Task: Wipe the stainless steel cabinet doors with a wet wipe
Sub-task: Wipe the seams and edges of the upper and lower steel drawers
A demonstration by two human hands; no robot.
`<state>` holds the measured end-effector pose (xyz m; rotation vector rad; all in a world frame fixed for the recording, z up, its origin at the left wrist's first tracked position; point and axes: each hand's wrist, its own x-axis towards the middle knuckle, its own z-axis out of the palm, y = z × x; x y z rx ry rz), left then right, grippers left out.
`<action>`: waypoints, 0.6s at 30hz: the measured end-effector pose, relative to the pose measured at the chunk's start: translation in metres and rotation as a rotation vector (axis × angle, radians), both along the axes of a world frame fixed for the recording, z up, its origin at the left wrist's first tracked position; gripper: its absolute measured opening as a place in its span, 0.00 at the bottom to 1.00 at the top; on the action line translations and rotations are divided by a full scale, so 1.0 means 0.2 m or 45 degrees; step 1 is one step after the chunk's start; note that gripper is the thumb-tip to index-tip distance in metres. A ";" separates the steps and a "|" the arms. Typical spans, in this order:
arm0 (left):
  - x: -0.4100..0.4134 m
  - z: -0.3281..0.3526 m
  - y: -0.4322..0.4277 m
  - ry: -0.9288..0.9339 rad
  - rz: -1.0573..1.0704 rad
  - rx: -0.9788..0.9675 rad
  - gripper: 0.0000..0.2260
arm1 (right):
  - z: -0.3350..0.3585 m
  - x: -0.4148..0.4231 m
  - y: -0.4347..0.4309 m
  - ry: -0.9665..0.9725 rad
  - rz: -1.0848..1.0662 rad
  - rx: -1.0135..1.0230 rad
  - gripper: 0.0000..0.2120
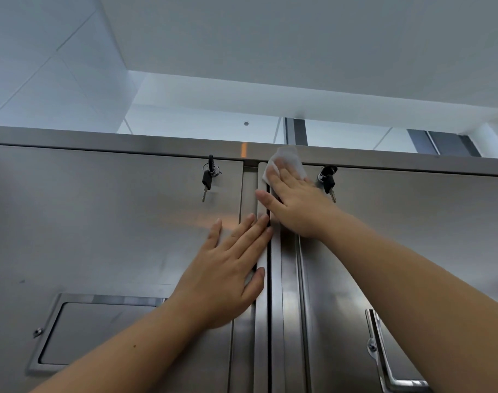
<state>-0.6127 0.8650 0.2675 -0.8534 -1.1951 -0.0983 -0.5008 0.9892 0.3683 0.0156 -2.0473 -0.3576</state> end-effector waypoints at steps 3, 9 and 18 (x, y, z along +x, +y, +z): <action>0.00 0.00 0.00 0.011 -0.006 -0.003 0.26 | -0.03 0.01 0.00 -0.005 -0.052 0.020 0.33; -0.01 0.00 0.00 0.038 -0.023 -0.009 0.26 | -0.16 0.05 0.05 -0.075 -0.070 0.078 0.32; 0.00 0.00 0.00 0.006 -0.018 0.000 0.25 | -0.08 0.02 0.06 0.018 -0.074 0.085 0.31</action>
